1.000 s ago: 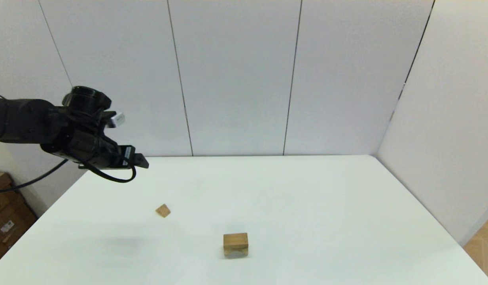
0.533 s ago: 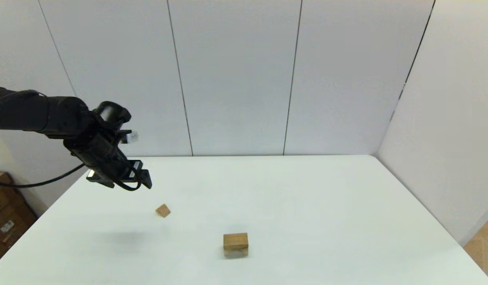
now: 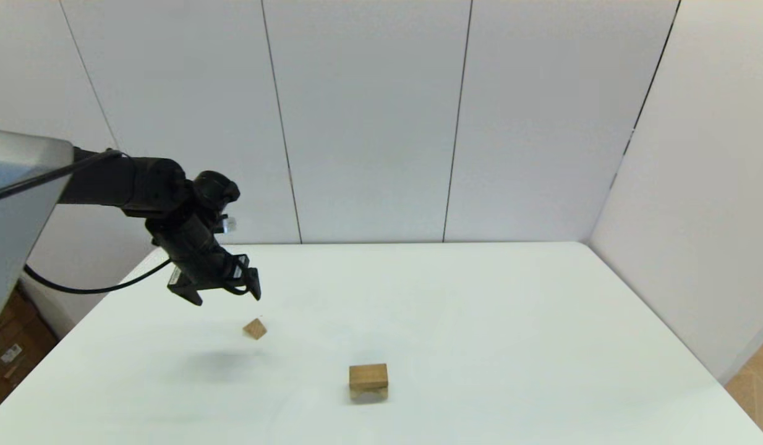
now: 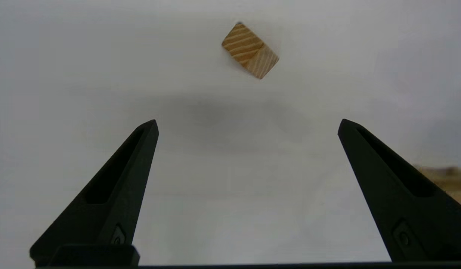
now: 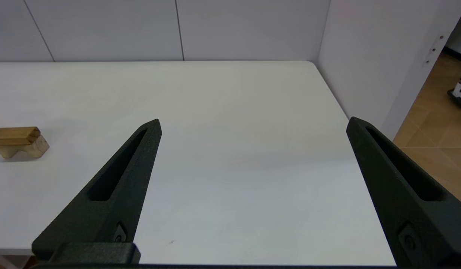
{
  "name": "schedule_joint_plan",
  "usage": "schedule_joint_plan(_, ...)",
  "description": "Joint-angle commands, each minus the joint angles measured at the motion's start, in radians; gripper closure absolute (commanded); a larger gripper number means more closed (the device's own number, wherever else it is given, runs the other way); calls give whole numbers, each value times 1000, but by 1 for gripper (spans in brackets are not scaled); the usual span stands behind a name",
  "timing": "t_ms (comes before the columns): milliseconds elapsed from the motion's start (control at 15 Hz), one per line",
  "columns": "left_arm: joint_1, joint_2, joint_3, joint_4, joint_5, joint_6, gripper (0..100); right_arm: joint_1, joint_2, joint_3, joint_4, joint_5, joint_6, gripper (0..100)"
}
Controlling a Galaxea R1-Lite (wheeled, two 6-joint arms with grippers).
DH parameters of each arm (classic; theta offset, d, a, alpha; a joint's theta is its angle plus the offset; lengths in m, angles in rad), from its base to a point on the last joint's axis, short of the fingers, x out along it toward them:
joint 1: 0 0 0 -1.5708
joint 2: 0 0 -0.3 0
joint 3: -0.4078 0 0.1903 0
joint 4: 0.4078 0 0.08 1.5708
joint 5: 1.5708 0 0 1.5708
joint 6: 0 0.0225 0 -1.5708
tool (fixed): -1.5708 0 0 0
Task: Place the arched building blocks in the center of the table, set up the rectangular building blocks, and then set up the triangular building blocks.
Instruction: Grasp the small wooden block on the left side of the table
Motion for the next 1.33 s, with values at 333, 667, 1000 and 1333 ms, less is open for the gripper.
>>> schedule_joint_plan(333, -14, 127, -45, 33, 7, -388, 0, 0, 0, 0, -1, 0, 0, 0)
schedule_joint_plan(667, -29, 159, -71, 103, 5, -612, 0, 0, 0, 0, -1, 0, 0, 0)
schedule_joint_plan(1000, -29, 196, -100, 102, 5, -767, 0, 0, 1, 0, -1, 0, 0, 0)
schedule_joint_plan(1333, -28, 241, -128, 99, 4, -792, 0, 0, 1, 0, -1, 0, 0, 0)
